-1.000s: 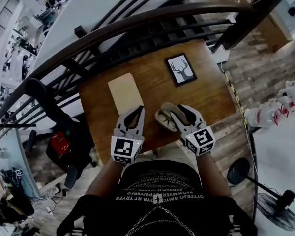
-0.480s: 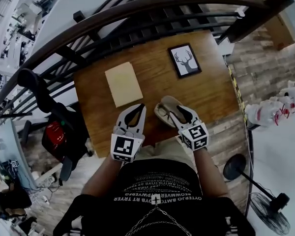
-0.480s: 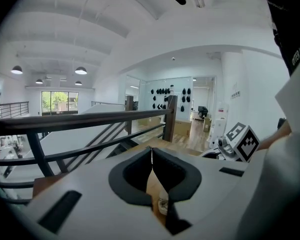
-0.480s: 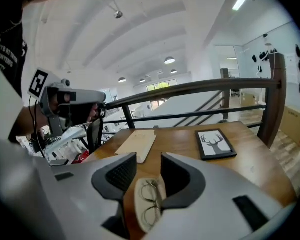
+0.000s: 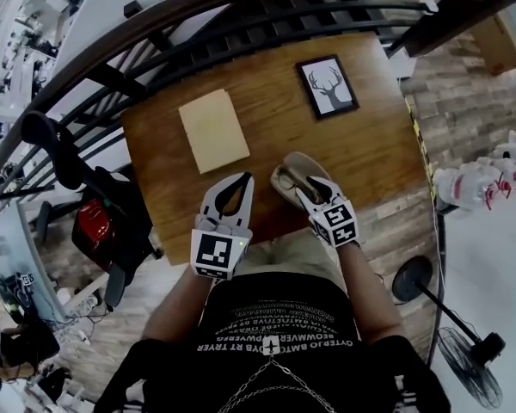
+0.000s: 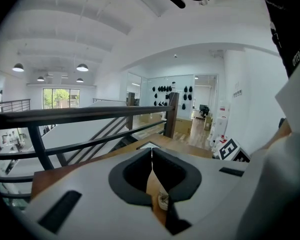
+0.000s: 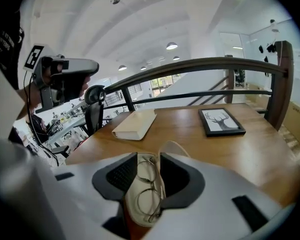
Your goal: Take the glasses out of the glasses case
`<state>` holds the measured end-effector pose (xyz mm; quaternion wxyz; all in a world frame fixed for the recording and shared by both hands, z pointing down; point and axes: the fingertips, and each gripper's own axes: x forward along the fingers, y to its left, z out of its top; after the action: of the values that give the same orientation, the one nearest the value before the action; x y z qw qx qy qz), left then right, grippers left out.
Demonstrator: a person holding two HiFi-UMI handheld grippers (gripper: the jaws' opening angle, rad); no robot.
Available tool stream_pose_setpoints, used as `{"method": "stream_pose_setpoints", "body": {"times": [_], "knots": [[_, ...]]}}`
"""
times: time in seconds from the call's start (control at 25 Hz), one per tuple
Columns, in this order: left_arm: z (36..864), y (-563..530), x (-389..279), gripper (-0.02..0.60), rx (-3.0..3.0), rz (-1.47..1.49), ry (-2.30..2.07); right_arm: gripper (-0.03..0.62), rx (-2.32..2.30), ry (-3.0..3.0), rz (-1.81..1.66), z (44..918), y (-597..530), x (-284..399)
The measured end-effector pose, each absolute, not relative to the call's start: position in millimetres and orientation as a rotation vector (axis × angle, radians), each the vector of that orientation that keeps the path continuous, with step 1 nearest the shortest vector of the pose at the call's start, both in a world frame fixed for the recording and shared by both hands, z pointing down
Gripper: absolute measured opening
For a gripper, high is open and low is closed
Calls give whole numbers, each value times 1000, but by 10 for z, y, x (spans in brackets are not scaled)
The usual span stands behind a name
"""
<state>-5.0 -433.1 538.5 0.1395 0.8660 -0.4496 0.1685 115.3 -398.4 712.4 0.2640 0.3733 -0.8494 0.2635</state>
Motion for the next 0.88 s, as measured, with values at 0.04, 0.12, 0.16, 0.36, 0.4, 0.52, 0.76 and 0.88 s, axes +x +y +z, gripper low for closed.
{"method": "stream_pose_setpoints", "body": {"times": [0.04, 0.12, 0.16, 0.36, 0.4, 0.52, 0.76, 0.88], "knots": [[5413, -4324, -55, 29, 2496, 490, -1301, 148, 1002, -2290, 715, 7175, -3979, 1152], [5465, -4308, -75, 29, 2481, 498, -1306, 145, 988, -2276, 724, 7283, -3962, 1143], [5490, -4305, -82, 29, 2474, 502, -1308, 144, 980, -2268, 728, 7338, -3955, 1138], [5594, -4311, -70, 29, 2461, 517, -1307, 143, 927, -2239, 717, 7555, -3975, 1106], [5613, -4305, -71, 29, 2459, 519, -1306, 141, 917, -2234, 714, 7599, -3974, 1096], [5697, -4285, -78, 29, 2439, 533, -1305, 133, 901, -2207, 713, 7737, -3962, 1103], [5785, -4268, -112, 29, 2413, 544, -1310, 103, 874, -2152, 695, 7912, -3953, 1096], [5804, -4282, -116, 29, 2408, 545, -1316, 74, 874, -2108, 674, 7985, -3973, 1113]]}}
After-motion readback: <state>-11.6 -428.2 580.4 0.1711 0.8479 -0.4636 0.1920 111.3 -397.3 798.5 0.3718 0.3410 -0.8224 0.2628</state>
